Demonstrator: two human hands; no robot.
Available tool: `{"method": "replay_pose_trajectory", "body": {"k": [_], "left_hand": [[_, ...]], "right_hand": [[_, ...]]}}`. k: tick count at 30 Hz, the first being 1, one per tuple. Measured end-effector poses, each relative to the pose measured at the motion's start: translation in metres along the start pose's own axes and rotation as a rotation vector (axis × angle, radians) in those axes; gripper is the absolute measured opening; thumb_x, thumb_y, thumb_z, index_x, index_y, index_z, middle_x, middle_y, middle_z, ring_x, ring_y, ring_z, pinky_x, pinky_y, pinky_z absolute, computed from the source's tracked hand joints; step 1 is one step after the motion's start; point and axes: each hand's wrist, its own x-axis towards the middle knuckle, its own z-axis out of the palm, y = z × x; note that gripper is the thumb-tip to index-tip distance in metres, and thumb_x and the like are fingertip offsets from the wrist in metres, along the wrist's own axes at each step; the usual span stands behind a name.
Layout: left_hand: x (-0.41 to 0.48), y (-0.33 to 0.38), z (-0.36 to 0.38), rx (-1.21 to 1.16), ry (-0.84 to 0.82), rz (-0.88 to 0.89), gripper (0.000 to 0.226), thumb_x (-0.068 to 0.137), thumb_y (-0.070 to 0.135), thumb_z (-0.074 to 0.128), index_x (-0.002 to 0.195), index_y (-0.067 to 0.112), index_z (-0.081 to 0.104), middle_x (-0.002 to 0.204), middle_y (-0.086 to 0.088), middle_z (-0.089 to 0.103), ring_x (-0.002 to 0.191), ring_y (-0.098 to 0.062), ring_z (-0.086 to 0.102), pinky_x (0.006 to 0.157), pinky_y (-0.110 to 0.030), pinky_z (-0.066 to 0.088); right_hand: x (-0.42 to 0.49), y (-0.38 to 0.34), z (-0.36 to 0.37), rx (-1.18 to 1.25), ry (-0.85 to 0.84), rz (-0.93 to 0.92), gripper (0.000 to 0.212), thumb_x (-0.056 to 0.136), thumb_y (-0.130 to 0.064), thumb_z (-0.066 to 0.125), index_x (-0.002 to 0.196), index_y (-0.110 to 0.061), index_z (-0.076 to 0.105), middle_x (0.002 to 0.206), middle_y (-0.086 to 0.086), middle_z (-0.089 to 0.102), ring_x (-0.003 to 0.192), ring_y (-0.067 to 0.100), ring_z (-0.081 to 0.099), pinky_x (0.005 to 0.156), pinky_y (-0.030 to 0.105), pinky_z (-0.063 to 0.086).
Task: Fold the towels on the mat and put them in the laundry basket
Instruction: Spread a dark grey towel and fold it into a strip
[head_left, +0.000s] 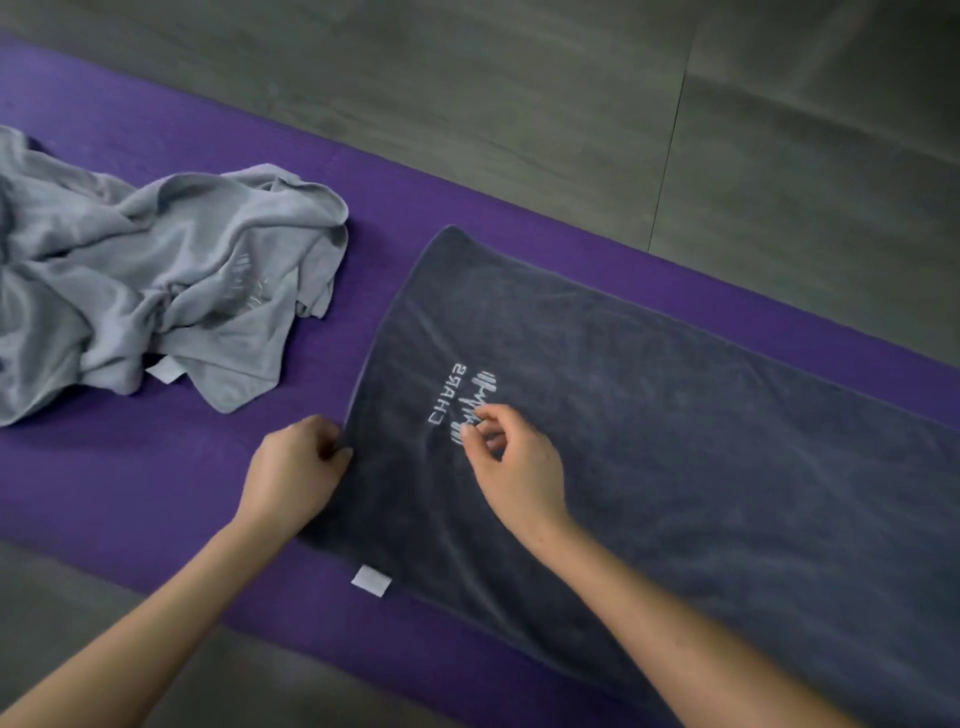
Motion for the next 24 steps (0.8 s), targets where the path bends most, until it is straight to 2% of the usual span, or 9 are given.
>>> {"method": "replay_pose_trajectory", "body": {"k": [2, 4, 5, 7, 10, 12, 16, 19, 24], "left_hand": [[-0.014, 0.024, -0.007, -0.094, -0.045, 0.092, 0.013, 0.078, 0.018, 0.071, 0.072, 0.018, 0.06, 0.066, 0.005, 0.061, 0.07, -0.017, 0.06, 0.059, -0.024, 0.037], [-0.029, 0.055, -0.013, -0.191, -0.131, 0.187, 0.006, 0.077, 0.017, 0.072, 0.076, 0.021, 0.068, 0.068, 0.012, 0.065, 0.068, -0.006, 0.062, 0.06, -0.012, 0.042], [-0.036, 0.071, -0.015, -0.232, -0.179, 0.24, 0.005, 0.077, 0.016, 0.072, 0.079, 0.021, 0.071, 0.067, 0.016, 0.066, 0.07, -0.005, 0.064, 0.063, -0.011, 0.044], [-0.048, 0.099, -0.017, -0.294, -0.285, 0.334, 0.009, 0.078, 0.016, 0.071, 0.083, 0.022, 0.074, 0.064, 0.028, 0.064, 0.081, 0.002, 0.063, 0.068, -0.006, 0.045], [-0.053, 0.134, -0.019, -0.243, -0.472, 0.393, 0.011, 0.083, 0.025, 0.066, 0.089, 0.023, 0.075, 0.076, 0.014, 0.071, 0.08, -0.002, 0.065, 0.072, -0.014, 0.048], [-0.041, 0.154, -0.016, -0.122, -0.418, 0.42, 0.015, 0.086, 0.029, 0.06, 0.088, 0.024, 0.074, 0.08, 0.008, 0.071, 0.079, -0.008, 0.065, 0.074, -0.024, 0.048], [0.009, 0.198, 0.01, 0.097, -0.118, 0.498, 0.022, 0.09, 0.028, 0.05, 0.096, 0.018, 0.069, 0.097, -0.004, 0.065, 0.089, -0.027, 0.06, 0.077, -0.032, 0.046], [0.052, 0.245, 0.048, 0.27, -0.086, 0.627, 0.028, 0.092, 0.024, 0.047, 0.113, 0.015, 0.064, 0.115, -0.014, 0.057, 0.104, -0.035, 0.052, 0.087, -0.038, 0.043], [0.101, 0.307, 0.103, 0.621, -0.076, 0.802, 0.037, 0.092, 0.019, 0.045, 0.129, 0.018, 0.052, 0.132, -0.009, 0.05, 0.117, -0.034, 0.043, 0.096, -0.04, 0.032]], "right_hand": [[0.002, -0.02, -0.001, 0.09, -0.105, 0.125, 0.042, 0.084, -0.051, 0.059, 0.115, -0.022, 0.061, 0.084, -0.012, 0.066, 0.089, 0.009, 0.063, 0.085, 0.033, 0.049], [0.008, -0.032, -0.007, 0.202, -0.162, 0.204, 0.042, 0.073, -0.06, 0.063, 0.094, -0.024, 0.065, 0.071, -0.01, 0.064, 0.079, 0.013, 0.065, 0.078, 0.039, 0.053], [0.011, -0.034, -0.014, 0.223, -0.164, 0.225, 0.037, 0.068, -0.056, 0.066, 0.076, -0.02, 0.063, 0.064, -0.005, 0.063, 0.068, 0.016, 0.064, 0.069, 0.042, 0.055], [0.013, -0.028, -0.033, 0.194, -0.131, 0.25, 0.028, 0.063, -0.031, 0.068, 0.057, -0.009, 0.053, 0.054, 0.006, 0.053, 0.053, 0.02, 0.051, 0.054, 0.042, 0.047], [0.006, 0.0, -0.08, 0.25, -0.058, 0.357, 0.015, 0.066, -0.009, 0.066, 0.058, -0.005, 0.054, 0.053, 0.008, 0.048, 0.051, 0.018, 0.047, 0.047, 0.033, 0.038], [-0.01, 0.029, -0.116, 0.308, -0.053, 0.458, 0.014, 0.078, -0.005, 0.066, 0.067, -0.005, 0.058, 0.052, 0.004, 0.054, 0.043, 0.012, 0.051, 0.04, 0.023, 0.038], [-0.045, 0.094, -0.153, 0.36, -0.025, 0.684, 0.025, 0.085, -0.002, 0.063, 0.065, -0.012, 0.053, 0.044, -0.003, 0.053, 0.034, 0.006, 0.049, 0.034, 0.017, 0.036], [-0.063, 0.133, -0.154, 0.356, -0.036, 0.819, 0.02, 0.084, -0.004, 0.063, 0.069, -0.014, 0.055, 0.055, 0.001, 0.057, 0.043, 0.008, 0.052, 0.038, 0.018, 0.039], [-0.082, 0.154, -0.139, 0.51, -0.032, 0.95, 0.012, 0.085, -0.009, 0.06, 0.074, -0.012, 0.059, 0.061, 0.004, 0.063, 0.044, 0.009, 0.053, 0.041, 0.019, 0.039]]}}
